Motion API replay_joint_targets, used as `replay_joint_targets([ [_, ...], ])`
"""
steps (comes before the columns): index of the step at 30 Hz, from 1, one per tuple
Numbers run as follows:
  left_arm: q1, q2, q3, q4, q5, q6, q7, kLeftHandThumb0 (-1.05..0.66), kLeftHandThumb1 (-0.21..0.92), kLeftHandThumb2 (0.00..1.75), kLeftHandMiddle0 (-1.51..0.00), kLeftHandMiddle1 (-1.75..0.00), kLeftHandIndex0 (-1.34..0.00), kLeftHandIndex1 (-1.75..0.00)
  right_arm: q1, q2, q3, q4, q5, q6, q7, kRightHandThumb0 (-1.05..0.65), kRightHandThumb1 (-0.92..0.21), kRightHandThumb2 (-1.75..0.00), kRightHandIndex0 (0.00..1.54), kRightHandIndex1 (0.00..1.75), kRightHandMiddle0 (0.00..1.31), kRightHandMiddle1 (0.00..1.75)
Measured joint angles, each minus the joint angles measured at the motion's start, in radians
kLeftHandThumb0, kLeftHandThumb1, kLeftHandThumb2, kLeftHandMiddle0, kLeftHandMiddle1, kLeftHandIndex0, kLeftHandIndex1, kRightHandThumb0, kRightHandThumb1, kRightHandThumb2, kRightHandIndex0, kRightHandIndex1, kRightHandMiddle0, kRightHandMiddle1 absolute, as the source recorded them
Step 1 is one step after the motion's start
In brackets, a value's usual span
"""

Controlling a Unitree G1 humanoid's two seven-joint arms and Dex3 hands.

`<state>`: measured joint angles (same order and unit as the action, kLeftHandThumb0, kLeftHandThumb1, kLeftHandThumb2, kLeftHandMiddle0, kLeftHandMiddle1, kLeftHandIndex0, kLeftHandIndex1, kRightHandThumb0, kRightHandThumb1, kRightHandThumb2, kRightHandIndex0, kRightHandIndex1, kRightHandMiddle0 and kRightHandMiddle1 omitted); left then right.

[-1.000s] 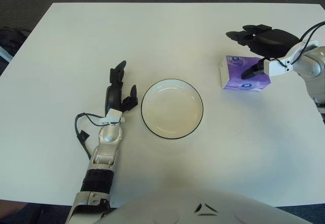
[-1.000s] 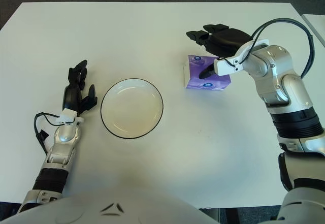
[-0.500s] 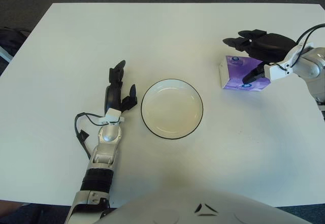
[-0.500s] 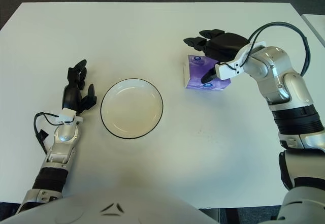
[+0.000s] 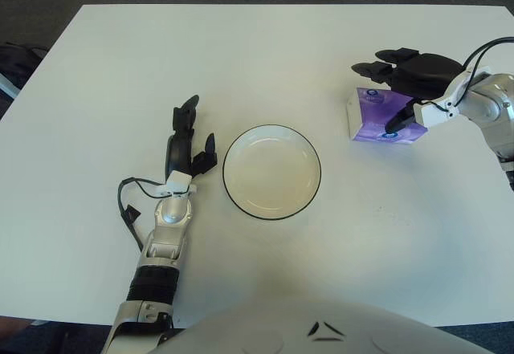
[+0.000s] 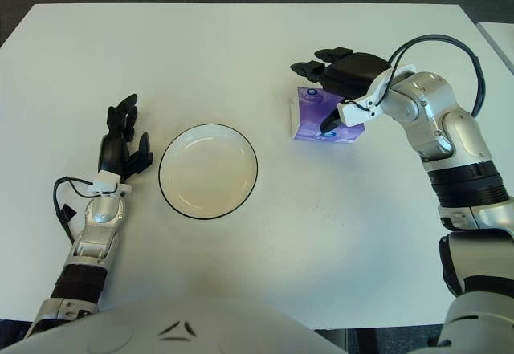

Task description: Put the tissue paper into the plate.

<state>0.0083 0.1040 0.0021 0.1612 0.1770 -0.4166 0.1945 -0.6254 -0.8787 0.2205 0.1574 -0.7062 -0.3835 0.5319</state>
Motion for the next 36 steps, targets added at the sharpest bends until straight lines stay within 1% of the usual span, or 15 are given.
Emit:
replay_joint_targets([
  [3,-0.003,0.005,0.000,0.003,-0.003,-0.004,-0.002,-0.70,0.92,0.79,-0.29,-0.04,0.00,-0.72,-0.011,0.009,0.028,0.080,-0.054,-0.004,-0.067,-1.05,-0.92,-0.06,0.00,0.00,0.00,0.00],
  [5,-0.003,0.009,0.001,0.005,-0.008,-0.009,-0.004,-0.70,0.92,0.79,-0.29,-0.04,0.00,-0.71,-0.011,0.014,0.041,0.111,-0.076,0.002,-0.092,-1.05,-0.92,-0.08,0.00,0.00,0.00,0.00],
  [14,-0.009,0.018,0.004,0.018,-0.013,-0.024,-0.012,-0.71,0.92,0.79,-0.29,-0.04,0.00,-0.71,-0.031,0.017,0.060,0.157,-0.133,-0.006,-0.187,-1.05,-0.92,-0.10,0.00,0.00,0.00,0.00],
  [36,-0.012,0.022,0.012,0.026,-0.017,-0.029,-0.016,-0.72,0.92,0.78,-0.30,-0.04,0.00,-0.71,-0.031,0.022,0.079,0.223,-0.137,-0.008,-0.280,-1.05,-0.92,-0.14,0.00,0.00,0.00,0.00],
])
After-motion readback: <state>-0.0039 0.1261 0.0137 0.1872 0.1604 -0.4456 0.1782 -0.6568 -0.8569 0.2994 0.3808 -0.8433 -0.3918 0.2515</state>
